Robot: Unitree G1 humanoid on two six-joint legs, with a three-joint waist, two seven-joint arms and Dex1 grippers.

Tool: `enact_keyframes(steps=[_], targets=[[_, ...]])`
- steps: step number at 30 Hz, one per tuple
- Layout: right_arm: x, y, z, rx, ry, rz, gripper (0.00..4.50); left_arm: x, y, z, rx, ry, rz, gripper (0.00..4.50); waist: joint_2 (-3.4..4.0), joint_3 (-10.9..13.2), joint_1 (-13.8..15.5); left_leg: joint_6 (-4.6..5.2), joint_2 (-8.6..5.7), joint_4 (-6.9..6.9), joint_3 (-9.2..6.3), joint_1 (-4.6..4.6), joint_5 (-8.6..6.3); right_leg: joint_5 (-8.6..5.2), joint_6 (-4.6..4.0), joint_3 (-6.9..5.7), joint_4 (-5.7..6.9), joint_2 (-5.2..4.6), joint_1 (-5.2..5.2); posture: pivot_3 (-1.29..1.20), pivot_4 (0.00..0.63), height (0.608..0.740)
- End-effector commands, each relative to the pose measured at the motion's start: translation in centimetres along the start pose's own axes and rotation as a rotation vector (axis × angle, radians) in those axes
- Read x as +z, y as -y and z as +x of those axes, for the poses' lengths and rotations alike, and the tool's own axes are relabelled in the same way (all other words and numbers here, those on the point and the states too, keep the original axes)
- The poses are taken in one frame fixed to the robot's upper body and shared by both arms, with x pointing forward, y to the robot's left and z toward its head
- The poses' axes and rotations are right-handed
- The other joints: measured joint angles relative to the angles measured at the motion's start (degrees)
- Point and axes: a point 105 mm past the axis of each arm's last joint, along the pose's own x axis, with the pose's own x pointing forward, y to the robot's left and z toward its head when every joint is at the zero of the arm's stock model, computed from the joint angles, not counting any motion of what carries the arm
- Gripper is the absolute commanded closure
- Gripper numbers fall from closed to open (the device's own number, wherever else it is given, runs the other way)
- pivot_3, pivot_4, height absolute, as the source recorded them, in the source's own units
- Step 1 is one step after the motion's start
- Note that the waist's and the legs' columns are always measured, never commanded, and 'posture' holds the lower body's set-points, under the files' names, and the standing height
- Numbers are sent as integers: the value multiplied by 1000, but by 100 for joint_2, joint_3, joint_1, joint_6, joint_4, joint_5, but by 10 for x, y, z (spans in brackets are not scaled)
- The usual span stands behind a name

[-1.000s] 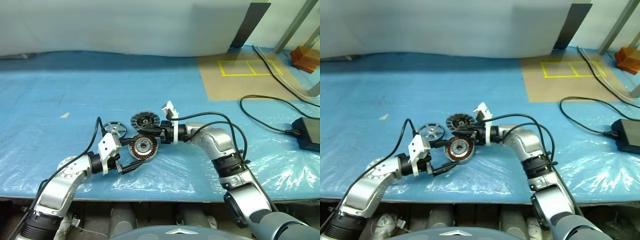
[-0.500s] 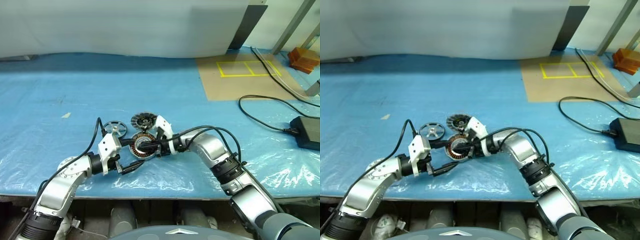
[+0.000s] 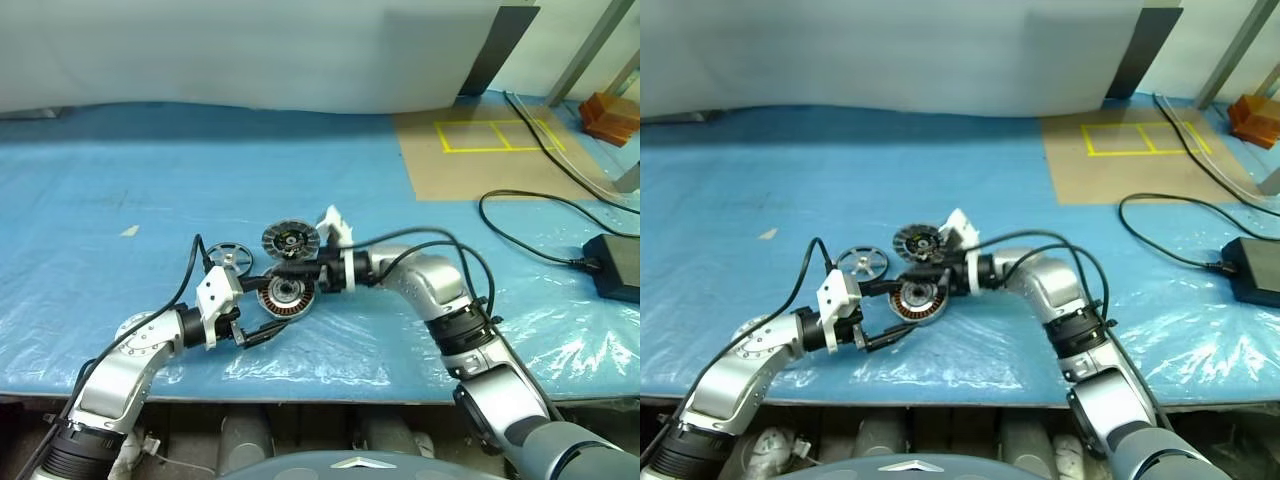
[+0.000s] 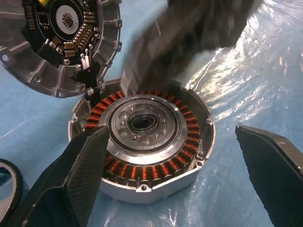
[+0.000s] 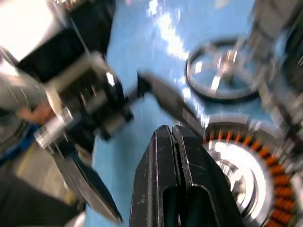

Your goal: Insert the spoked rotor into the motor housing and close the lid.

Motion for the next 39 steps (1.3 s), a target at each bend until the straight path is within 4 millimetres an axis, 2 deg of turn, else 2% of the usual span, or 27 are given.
enact_keyframes(steps=[1,3,5,9,12,16,20,24,27,32,39], targets=[[-27,5,6,-39,-139,-106,4473,8,1,-1,-5,20,32,0,1,1,-4,0,-1,1,1,0,0,0,0,1,0,-3,0,0,150,740],[-34,17,4,-103,-183,-148,4473,7,1,-2,-3,18,31,0,-2,-1,-29,0,-4,2,2,14,0,-2,-3,5,1,-6,7,0,150,740],[-19,20,3,-107,-101,-88,4473,7,1,-2,-4,16,31,0,-2,-1,-32,1,-4,2,4,33,0,-15,-22,11,2,-5,20,0,150,740],[33,16,-11,-53,164,61,4473,7,1,-1,-6,18,32,0,-2,7,-2,3,-7,4,4,36,-1,-9,-28,14,10,-9,21,0,150,740],[49,11,-21,-36,210,14,4473,8,1,1,-9,23,33,0,-3,8,8,8,-6,10,4,13,3,-4,-30,11,9,-10,8,0,150,740],[54,2,-27,-15,163,-82,4473,9,0,0,-10,26,30,0,-4,8,1,8,-4,9,3,4,5,11,-3,7,3,-4,3,0,150,740],[44,1,-25,-38,0,-281,4473,8,-1,-2,-12,20,21,0,-4,8,-3,1,1,-5,-1,-8,1,11,-2,2,-13,7,-5,0,150,740],[27,10,-16,-77,-173,-519,4473,5,-5,-7,2,7,18,0,-5,9,-24,-1,1,-1,-1,-5,0,11,0,2,-8,6,-5,0,150,740],[36,8,-12,-80,-162,-622,4473,1,-7,-16,6,-20,16,0,-8,11,-18,0,2,7,0,-4,0,10,-2,5,0,4,-5,0,150,740],[70,-8,-17,-36,-110,-747,4473,1,-11,-27,26,-35,18,0,-10,12,-22,1,1,14,2,-5,0,10,-2,10,2,4,-6,0,150,740],[60,-4,-21,21,-265,-945,4473,-1,-11,-26,31,-37,19,0,-17,14,-12,1,2,12,1,-6,0,11,-1,6,6,4,-5,0,150,740]])
